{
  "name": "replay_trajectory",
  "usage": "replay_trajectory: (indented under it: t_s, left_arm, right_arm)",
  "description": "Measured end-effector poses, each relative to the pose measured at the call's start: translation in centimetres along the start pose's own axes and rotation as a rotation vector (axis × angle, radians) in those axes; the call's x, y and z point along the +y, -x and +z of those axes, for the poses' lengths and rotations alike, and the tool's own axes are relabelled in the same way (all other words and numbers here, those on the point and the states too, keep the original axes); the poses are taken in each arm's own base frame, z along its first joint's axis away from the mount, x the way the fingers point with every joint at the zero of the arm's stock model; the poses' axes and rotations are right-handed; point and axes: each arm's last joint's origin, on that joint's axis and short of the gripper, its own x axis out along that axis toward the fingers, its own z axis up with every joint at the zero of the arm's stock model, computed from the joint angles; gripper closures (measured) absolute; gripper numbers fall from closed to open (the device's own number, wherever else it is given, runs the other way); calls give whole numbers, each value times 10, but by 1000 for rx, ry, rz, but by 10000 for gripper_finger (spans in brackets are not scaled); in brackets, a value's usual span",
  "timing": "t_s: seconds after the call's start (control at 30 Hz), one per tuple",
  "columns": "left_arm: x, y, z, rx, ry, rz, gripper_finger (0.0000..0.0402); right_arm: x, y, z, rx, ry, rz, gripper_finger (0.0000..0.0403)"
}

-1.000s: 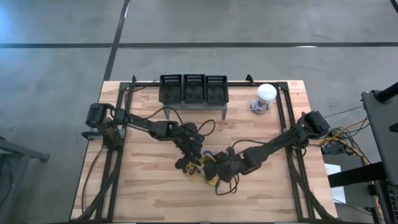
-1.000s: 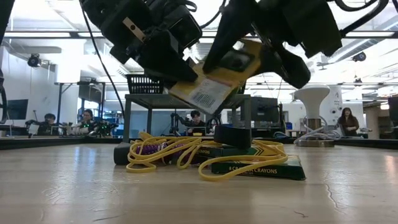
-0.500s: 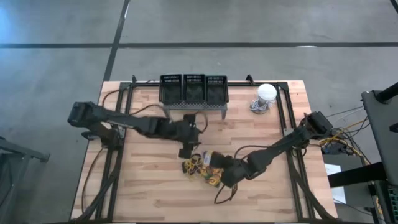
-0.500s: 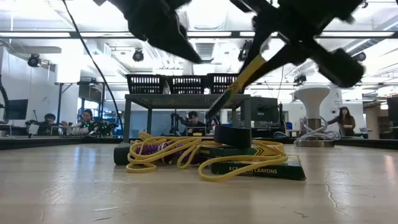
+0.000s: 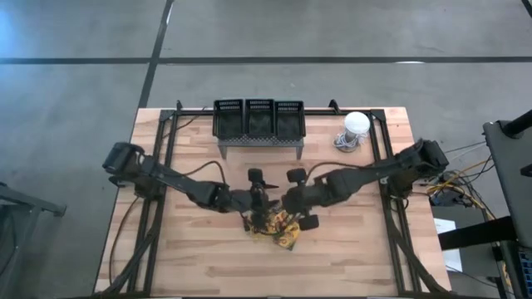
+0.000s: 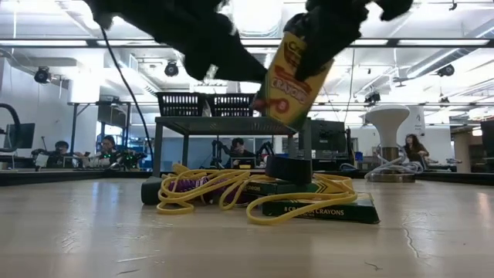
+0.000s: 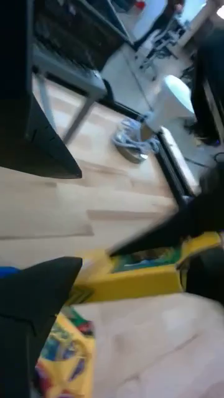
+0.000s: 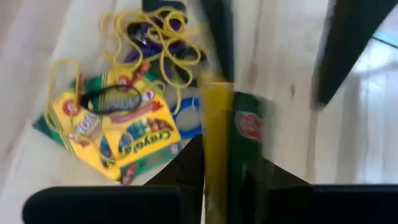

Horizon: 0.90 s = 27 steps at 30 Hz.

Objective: Pick & Place Office Desk Supplies
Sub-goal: Put the crayon box into the right black bin on the shelf

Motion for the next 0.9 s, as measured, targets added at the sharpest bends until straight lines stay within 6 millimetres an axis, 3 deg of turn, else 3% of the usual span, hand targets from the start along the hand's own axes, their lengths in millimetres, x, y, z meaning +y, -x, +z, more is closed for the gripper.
replay_trajectory:
  t_s: [0.2, 0.5, 0.7, 0.9]
  left_arm:
    - [-5, -6, -5, -1, 20, -58, 183]
    - [-3, -5, -8, 33, 79, -85, 185]
    - [-4, -6, -9, 26, 93, -181, 185]
    - [4, -16, -9, -18, 210, -129, 185]
  right_arm:
    - [-10, -4, -3, 9, -53, -19, 356]
    - [-9, -11, -15, 80, -106, -44, 358]
    - [-13, -12, -25, 159, -138, -168, 359]
    - [-13, -13, -20, 106, -126, -181, 359]
